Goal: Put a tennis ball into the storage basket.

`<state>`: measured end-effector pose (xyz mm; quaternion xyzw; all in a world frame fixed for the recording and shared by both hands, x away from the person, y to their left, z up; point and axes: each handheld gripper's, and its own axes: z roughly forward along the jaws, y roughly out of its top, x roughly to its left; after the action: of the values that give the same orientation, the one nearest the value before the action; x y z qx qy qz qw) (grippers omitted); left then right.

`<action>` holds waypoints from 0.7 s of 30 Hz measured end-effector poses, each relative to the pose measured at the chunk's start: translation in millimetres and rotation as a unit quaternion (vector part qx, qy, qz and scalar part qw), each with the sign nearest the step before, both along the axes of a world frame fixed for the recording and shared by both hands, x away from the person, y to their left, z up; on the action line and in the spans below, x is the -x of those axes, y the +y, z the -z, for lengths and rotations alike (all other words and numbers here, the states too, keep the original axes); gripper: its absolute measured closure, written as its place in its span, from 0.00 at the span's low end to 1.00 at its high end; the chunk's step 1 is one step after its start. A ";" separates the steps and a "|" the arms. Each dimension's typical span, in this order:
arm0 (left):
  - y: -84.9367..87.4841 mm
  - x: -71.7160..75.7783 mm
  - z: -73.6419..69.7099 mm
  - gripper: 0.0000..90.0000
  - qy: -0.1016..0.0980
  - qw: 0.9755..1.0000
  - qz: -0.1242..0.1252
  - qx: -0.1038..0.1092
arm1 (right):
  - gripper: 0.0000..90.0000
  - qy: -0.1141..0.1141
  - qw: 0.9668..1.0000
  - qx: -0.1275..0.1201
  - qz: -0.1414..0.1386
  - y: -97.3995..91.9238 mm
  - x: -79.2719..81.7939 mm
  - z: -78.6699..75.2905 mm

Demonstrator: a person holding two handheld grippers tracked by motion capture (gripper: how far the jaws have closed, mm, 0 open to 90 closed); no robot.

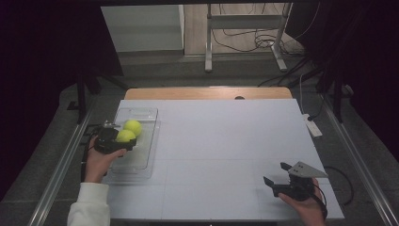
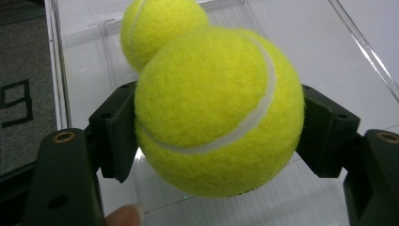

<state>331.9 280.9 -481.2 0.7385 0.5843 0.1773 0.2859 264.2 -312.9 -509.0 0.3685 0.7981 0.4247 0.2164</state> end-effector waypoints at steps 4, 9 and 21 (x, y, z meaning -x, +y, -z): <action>0.1 -0.2 1.0 0.29 0.001 1.000 -0.002 -0.004 | 0.16 0.000 1.000 -0.001 0.000 0.3 -0.5 0.6; 0.7 0.1 1.1 0.27 -0.003 1.000 -0.007 -0.012 | 0.16 0.000 1.000 0.000 0.000 0.0 -0.1 0.1; -4.0 5.3 -13.9 0.19 -0.054 0.998 0.006 0.009 | 0.16 -0.001 1.000 -0.004 0.000 -0.9 -0.5 0.3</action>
<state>326.5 276.9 -467.3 0.7287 0.5653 0.2096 0.3249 264.6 -313.7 -509.3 0.3688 0.7963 0.4285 0.2150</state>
